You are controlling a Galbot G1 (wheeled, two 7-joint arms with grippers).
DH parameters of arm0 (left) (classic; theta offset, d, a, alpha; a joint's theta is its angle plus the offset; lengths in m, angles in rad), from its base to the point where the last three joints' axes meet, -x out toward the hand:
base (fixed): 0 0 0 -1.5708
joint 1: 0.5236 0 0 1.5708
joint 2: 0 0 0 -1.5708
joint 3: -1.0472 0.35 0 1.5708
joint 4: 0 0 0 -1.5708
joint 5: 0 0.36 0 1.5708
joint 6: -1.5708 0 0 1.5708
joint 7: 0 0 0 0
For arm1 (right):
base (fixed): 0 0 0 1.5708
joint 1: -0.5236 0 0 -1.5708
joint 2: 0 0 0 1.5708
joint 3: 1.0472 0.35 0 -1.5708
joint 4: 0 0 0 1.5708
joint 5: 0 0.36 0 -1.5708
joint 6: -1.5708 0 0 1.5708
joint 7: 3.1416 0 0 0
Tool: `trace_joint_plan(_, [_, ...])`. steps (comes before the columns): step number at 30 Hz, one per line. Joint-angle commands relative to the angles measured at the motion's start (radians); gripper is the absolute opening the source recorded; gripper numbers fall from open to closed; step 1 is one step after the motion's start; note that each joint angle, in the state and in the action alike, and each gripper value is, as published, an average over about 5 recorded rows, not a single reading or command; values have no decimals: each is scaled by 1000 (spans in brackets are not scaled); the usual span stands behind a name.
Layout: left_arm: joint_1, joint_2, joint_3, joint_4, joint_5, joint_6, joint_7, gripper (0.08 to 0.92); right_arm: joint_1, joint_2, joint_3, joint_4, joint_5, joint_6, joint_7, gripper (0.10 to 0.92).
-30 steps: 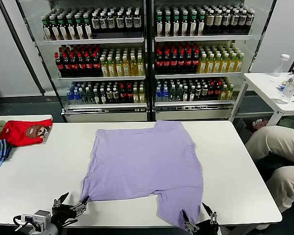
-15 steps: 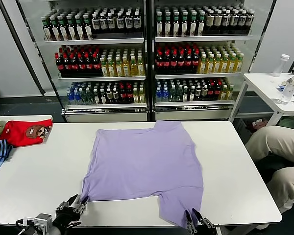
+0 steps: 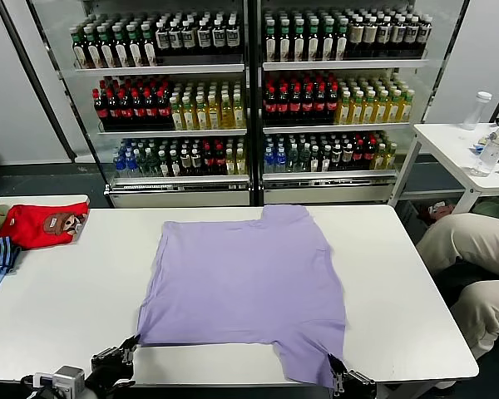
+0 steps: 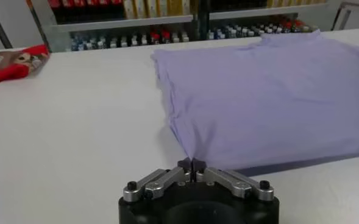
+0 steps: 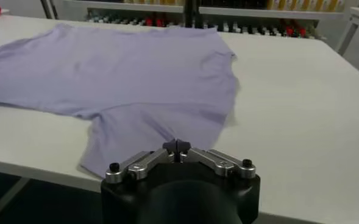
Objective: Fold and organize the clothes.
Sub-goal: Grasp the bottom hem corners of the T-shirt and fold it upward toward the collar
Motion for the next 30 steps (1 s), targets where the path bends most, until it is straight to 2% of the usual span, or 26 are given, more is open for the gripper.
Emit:
trace_joint_plan(1, [341,14,-165,-114,39,-92,-24,89,-110,-20,65,96,-1,-6,-14,115])
trace_joint_plan(5, [376,20,-262,-110,7,-117,-23,89,-91,-19,63,115,-1,-2,-11,115])
trace_joint_plan(10, [256,27,-282,-129,-76,-75,-14,89,25,-12,52,104,8,-10,-3,115])
trace_joint_plan(15, [19,36,-167,-83,-93,-13,-3,89,189,-3,28,22,26,-39,4,115])
trace_joint_plan(20, [-253,-11,8,30,-79,31,6,89,349,16,-24,-86,41,-70,19,115])
trace_joint_plan(24, [-367,-57,96,122,-25,27,11,89,444,35,-72,-161,40,-82,31,115])
trace_joint_plan(30, [-475,-91,142,229,35,17,24,89,536,49,-111,-229,43,-94,43,115])
